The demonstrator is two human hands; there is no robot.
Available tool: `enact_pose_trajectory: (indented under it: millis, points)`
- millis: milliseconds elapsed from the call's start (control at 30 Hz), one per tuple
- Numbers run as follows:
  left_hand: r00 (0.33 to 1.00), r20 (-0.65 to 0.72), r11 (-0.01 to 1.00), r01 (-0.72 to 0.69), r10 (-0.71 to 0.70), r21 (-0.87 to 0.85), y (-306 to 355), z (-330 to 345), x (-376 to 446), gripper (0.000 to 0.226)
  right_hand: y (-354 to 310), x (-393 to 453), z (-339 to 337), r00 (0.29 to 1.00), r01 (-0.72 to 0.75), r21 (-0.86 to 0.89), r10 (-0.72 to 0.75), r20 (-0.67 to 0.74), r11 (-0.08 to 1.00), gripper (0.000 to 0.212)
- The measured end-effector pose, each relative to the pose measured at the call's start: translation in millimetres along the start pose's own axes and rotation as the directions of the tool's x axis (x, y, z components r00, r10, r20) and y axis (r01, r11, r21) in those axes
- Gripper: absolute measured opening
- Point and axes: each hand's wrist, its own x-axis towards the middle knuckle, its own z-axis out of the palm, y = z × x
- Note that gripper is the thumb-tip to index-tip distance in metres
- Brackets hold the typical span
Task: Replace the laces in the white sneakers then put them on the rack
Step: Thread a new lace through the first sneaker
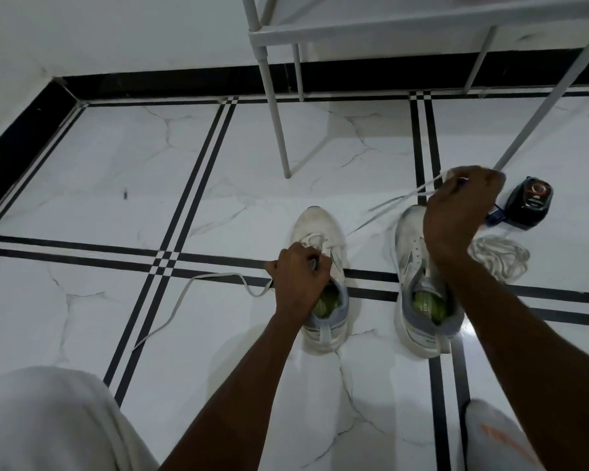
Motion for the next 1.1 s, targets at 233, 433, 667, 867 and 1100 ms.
enact_pose_trajectory:
  millis: [233,433,667,867,1100]
  points:
    - [1.000,0.011,0.999,-0.007,0.007,-0.043,1.0,0.5,0.9,0.028,-4.3,-69.0,29.6,0.580,0.243,0.036,-0.176,0.795,0.969,0.049]
    - [1.000,0.006,1.000,-0.029,0.029,-0.008,-4.6,-0.1,1.4,0.031,2.1,-91.8,45.0,0.514,0.368,-0.089,-0.123,0.849,0.925,0.016]
    - [1.000,0.012,1.000,0.015,-0.016,0.022,-3.9,-3.0,-0.4,0.024,34.3,-74.4,21.0,0.555,0.488,-0.377,0.053,0.830,0.787,0.021]
    - [1.000,0.010,1.000,-0.010,0.010,-0.001,-4.8,-2.7,0.5,0.022,3.4,-84.5,38.4,0.518,0.315,-0.120,-0.065,0.853,0.942,0.025]
    - [0.999,0.036,0.999,-0.011,0.010,0.035,-4.7,-5.2,-1.2,0.025,9.9,-85.9,39.3,0.452,0.437,-0.257,0.037,0.891,0.862,0.016]
